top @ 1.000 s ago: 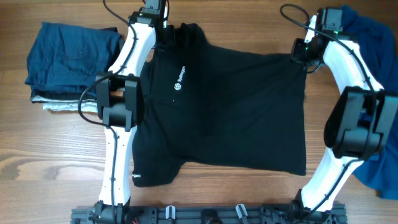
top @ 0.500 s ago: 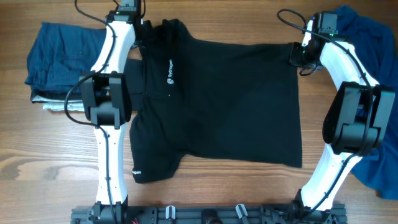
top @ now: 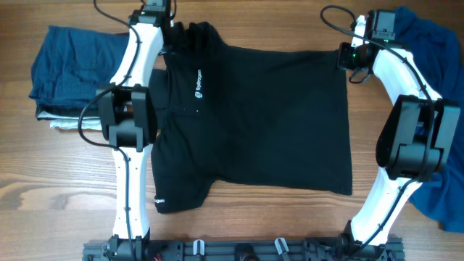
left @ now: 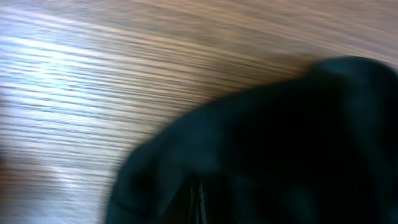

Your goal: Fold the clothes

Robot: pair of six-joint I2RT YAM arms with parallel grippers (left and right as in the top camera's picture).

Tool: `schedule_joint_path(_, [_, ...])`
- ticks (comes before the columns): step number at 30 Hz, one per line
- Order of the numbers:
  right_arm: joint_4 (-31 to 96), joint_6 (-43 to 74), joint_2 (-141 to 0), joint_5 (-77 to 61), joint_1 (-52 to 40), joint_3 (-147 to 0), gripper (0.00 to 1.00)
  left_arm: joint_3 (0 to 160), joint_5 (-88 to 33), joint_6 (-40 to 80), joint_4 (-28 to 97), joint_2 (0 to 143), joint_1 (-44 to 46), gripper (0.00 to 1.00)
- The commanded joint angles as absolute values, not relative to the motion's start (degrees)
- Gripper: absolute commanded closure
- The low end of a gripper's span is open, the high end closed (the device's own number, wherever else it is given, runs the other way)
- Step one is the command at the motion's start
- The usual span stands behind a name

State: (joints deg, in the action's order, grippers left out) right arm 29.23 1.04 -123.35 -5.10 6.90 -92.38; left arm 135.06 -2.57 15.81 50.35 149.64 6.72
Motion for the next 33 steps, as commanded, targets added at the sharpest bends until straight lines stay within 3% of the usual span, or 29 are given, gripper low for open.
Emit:
schedule_joint_path(1, [27.6,0.1,-124.4,-6.5,5.5,-92.6,0.92,135.1,-4.3,16.3,50.4,147.0,9.2,0.96])
schedule_joint_path(11, [24.1,0.2,-131.0,-8.4,4.0,-92.6,0.96,134.1,-4.3,16.3,44.9,148.0,11.1,0.96])
schedule_joint_path(20, [25.1,-1.5,-131.7,-0.6,4.1,-92.6,0.96,133.3,-4.0,15.2,37.6,155.7,10.9,0.96])
schedule_joint_path(24, [25.7,-1.6,-131.8,5.3,4.5,-92.6,0.95,133.3,-2.0,15.2,37.4,157.0,9.6,0.96])
schedule_joint_path(33, [22.9,-1.3,-131.8,4.3,5.7,-92.6,0.95,133.3,-1.9,15.2,37.2,157.0,7.5,0.96])
